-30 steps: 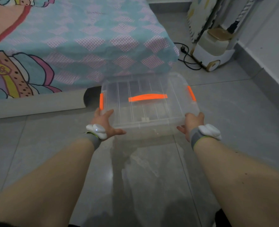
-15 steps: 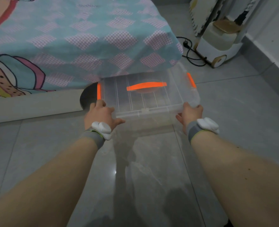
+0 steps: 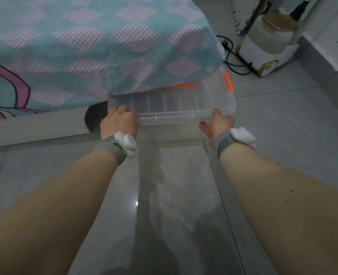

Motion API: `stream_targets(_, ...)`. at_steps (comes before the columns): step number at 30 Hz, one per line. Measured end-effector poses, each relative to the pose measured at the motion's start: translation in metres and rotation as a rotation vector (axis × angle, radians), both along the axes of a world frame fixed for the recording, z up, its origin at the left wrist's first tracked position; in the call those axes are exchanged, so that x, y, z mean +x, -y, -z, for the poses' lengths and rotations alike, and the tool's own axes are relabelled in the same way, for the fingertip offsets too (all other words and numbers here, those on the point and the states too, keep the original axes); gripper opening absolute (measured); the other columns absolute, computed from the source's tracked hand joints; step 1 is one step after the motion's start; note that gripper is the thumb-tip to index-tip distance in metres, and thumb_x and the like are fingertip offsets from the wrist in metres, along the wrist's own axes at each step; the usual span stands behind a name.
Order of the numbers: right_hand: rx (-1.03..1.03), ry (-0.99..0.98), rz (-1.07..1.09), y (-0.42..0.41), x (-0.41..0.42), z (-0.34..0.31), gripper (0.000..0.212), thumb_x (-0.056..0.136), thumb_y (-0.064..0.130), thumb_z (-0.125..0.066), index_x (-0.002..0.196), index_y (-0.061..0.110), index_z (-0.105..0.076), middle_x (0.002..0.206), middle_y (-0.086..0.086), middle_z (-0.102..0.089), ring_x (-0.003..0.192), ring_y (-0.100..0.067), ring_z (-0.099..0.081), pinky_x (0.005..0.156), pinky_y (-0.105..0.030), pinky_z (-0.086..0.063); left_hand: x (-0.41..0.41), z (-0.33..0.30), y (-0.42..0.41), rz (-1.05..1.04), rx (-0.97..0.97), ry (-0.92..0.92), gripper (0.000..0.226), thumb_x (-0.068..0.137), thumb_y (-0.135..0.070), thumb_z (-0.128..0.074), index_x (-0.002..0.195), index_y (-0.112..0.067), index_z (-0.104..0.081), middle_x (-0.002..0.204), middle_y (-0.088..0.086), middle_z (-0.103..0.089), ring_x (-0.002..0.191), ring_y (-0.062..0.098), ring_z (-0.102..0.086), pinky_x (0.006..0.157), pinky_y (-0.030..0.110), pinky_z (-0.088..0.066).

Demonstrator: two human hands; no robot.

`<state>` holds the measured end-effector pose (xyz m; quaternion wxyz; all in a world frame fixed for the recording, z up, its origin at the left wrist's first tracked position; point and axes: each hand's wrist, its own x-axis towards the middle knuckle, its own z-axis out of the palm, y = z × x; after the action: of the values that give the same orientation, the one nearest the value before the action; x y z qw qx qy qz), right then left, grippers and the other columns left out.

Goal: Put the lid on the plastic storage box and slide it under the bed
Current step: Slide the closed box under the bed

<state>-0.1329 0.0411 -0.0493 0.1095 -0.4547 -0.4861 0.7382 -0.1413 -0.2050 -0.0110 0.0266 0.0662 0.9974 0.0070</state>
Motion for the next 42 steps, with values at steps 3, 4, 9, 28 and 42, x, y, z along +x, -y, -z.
stream_targets(3,-0.077,-0.029,-0.012,0.0,-0.012,0.003,0.046,0.096,0.027,-0.051,0.139,0.016,-0.039,0.124,-0.013,-0.059,0.071,-0.029,-0.069,0.06,-0.036,-0.061,-0.005,0.003,-0.006,0.018,-0.011,-0.036,0.033,0.089,-0.014,-0.059,0.121,-0.017,-0.061,0.117,0.011,-0.054,0.116,0.037,-0.045,0.063,0.038,-0.038)
stream_targets(4,-0.085,-0.038,-0.014,0.0,-0.016,0.003,0.046,0.096,0.028,-0.051,0.139,0.016,-0.039,0.126,-0.012,-0.058,0.071,-0.029,-0.069,0.061,-0.036,-0.061,-0.007,0.003,-0.007,0.019,0.0,-0.054,0.032,0.087,-0.011,-0.06,0.119,-0.015,-0.061,0.115,0.012,-0.053,0.114,0.037,-0.046,0.062,0.037,-0.037)
stream_targets(9,-0.099,-0.078,-0.021,-0.004,-0.036,0.005,0.047,0.095,0.034,-0.054,0.137,0.016,-0.041,0.122,-0.013,-0.058,0.077,-0.031,-0.07,0.057,-0.034,-0.06,-0.022,0.012,-0.008,0.001,0.09,-0.12,0.023,0.086,-0.005,-0.058,0.109,-0.006,-0.06,0.111,0.015,-0.054,0.107,0.036,-0.047,0.06,0.037,-0.036)
stream_targets(28,-0.126,-0.175,-0.106,0.0,-0.1,0.023,0.07,0.09,0.052,-0.054,0.147,0.02,-0.031,0.122,-0.003,-0.046,0.1,-0.025,-0.058,0.065,-0.03,-0.061,-0.055,0.045,-0.018,-0.072,0.227,-0.099,0.067,0.083,-0.025,-0.06,0.14,-0.006,-0.032,0.137,0.017,-0.044,0.113,0.039,-0.049,0.08,0.049,-0.052)
stream_targets(42,-0.068,-0.089,-0.288,-0.01,-0.103,0.02,0.047,0.097,0.049,-0.042,0.139,0.028,-0.037,0.137,-0.013,-0.049,0.105,-0.032,-0.063,0.078,-0.042,-0.058,-0.068,0.043,-0.02,-0.129,0.179,0.067,0.083,0.083,-0.034,-0.062,0.148,-0.009,-0.018,0.149,0.019,-0.031,0.134,0.04,-0.034,0.103,0.046,-0.039)
